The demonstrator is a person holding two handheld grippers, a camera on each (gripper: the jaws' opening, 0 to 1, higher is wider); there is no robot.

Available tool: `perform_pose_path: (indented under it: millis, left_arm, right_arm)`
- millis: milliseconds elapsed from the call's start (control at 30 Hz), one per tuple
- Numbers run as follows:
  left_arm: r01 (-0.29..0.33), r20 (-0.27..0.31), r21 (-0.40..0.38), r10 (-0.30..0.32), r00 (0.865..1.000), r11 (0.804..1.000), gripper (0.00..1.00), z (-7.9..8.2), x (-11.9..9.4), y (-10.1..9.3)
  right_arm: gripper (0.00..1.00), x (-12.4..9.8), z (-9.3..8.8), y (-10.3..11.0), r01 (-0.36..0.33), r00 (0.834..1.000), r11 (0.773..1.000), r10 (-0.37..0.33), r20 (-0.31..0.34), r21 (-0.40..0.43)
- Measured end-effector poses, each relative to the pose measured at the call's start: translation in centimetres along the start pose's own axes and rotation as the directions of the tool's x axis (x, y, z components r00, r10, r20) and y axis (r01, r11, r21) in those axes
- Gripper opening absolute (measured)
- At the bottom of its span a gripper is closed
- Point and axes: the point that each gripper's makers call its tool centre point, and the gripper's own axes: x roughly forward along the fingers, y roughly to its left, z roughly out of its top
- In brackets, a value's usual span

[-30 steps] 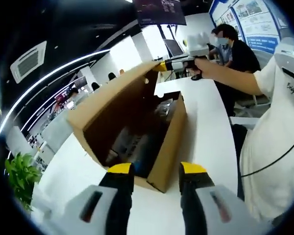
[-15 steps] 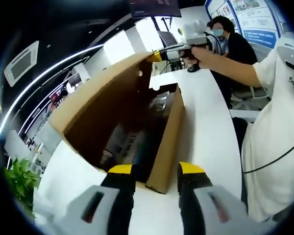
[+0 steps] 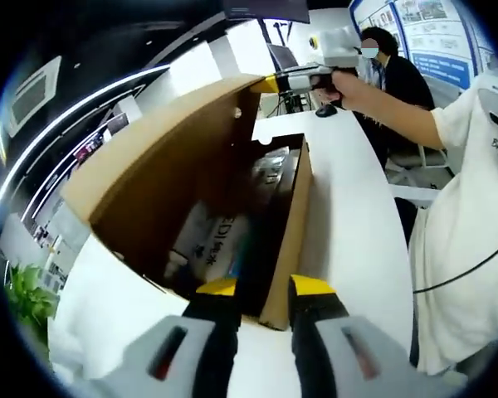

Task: Operate the shoe box by opening the lid, removing the specified soft item, and placing it in the target area until the item is outside and the box remains undamaged.

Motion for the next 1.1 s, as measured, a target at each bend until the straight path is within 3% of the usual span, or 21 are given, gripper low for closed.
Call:
perform_pose_path:
  millis: [233, 467, 1100]
  left_arm:
    - [0.039, -0.043, 0.033, -0.037, 0.998, 0.999, 0.21, -0.7, 0.7, -0.7]
    - [0.076, -0.083, 0.055, -0.072, 0.994, 0.996, 0.12, -1.2, 1.1, -0.7]
    - [0.118, -0.110, 0.065, -0.111, 0.988, 0.991, 0.06, -1.3, 1.6, -0.9]
  right_arm:
    - [0.03, 0.0, 0.0, 0.0, -0.007, 1.000, 1.000, 0.007, 0.001, 0.006]
    - [0.03, 0.2, 0.0, -0.1, -0.008, 1.000, 1.000, 0.008, 0.003, 0.011]
    - [0.03, 0.4, 0.1, -0.3, -0.008, 1.000, 1.000, 0.008, 0.004, 0.014]
